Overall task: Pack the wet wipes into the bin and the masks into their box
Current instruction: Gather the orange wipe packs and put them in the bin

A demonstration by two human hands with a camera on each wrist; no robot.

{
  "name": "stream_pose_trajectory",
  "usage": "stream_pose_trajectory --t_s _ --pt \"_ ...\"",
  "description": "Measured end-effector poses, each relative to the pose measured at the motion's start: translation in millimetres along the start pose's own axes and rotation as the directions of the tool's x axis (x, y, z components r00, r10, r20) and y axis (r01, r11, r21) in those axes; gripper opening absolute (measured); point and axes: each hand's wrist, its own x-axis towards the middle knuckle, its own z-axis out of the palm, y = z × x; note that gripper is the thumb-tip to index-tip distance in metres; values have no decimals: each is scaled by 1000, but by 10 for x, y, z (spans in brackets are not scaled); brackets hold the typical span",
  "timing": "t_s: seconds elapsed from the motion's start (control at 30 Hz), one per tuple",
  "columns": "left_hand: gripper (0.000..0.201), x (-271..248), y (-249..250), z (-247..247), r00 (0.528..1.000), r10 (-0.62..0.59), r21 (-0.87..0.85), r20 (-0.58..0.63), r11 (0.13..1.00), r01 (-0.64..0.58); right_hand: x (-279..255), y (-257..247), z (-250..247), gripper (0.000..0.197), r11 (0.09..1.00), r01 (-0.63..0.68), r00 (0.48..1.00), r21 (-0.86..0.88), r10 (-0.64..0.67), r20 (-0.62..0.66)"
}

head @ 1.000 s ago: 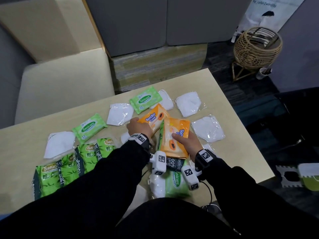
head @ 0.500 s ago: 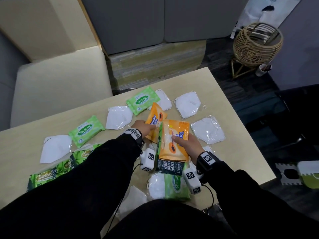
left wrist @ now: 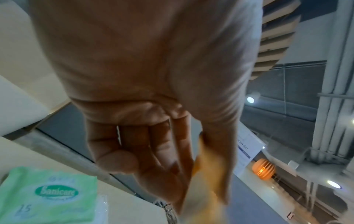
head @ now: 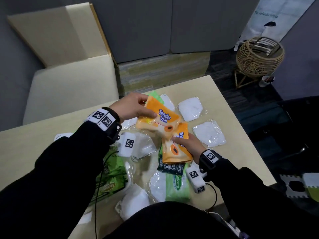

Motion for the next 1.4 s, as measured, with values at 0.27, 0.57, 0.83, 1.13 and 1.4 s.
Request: stream_pose_trajectory --t_s 0.27,0.57,0.83,1.13,1.4 --pt "17 -74 -67 322 995 -47 109 86 993 38 -265 -190 143 43 970 -107 994 218 100 43" --pt "28 -315 -263 923 969 122 342 -216 939 -42 -609 -59 270 52 979 -23 993 204 -1 117" --pt "107 -526 -648 1367 962 -184 -428 -202 900 82 -649 78 279 45 927 375 926 5 -375 -47" --pt "76 -421 -806 1548 980 28 10 -197 1000 -26 -456 216 113 66 891 445 890 -90 -451 -67" --pt "92 -313 -1019 1748 968 -3 101 -252 994 29 -288 526 -25 78 880 371 920 -297 -392 -13"
